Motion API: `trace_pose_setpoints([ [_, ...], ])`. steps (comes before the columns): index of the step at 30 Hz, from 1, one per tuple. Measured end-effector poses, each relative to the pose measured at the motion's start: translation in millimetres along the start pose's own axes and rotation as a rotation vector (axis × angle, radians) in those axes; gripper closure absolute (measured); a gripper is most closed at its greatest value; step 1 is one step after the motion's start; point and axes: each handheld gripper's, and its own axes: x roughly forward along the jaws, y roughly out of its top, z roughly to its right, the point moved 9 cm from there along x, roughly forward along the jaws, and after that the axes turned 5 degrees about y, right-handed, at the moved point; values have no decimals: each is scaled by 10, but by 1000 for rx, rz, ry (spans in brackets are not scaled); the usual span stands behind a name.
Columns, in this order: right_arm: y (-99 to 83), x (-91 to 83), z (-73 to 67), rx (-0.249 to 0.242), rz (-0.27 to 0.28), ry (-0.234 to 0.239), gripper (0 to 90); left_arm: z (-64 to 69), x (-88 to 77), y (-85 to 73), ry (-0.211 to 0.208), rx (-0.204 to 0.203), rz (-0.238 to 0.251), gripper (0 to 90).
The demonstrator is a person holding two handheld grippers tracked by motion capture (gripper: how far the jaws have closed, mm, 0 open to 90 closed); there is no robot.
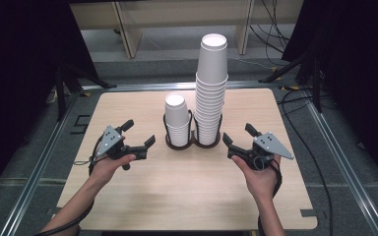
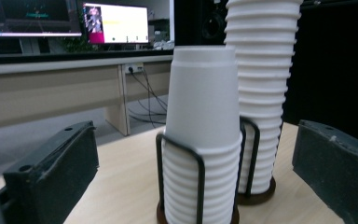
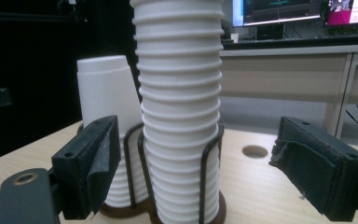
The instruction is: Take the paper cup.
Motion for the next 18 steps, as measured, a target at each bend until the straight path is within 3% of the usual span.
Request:
trace_pose_setpoints([
  [6,174,103,-25,-29,17,6,150,129,181,200,-31,43,20,0],
  [10,274,171,-42,-63,25,4,150,246,279,318,-59,49,25,0],
  [12,316,199,-74,-51,21,12,150,301,342,399,-68,70,39,0],
  [14,376,228,-65,-76,36,9,150,359,400,455,-76,86,50,0],
  [15,387,236,-96,-47,28,22,149,382,421,473,-79,91,53,0],
  [17,477,262,-81,-87,50,11,150,478,516,539,-97,99,71,0],
  [18,493,266,-98,-68,47,12,150,505,547,554,-102,102,73,0],
])
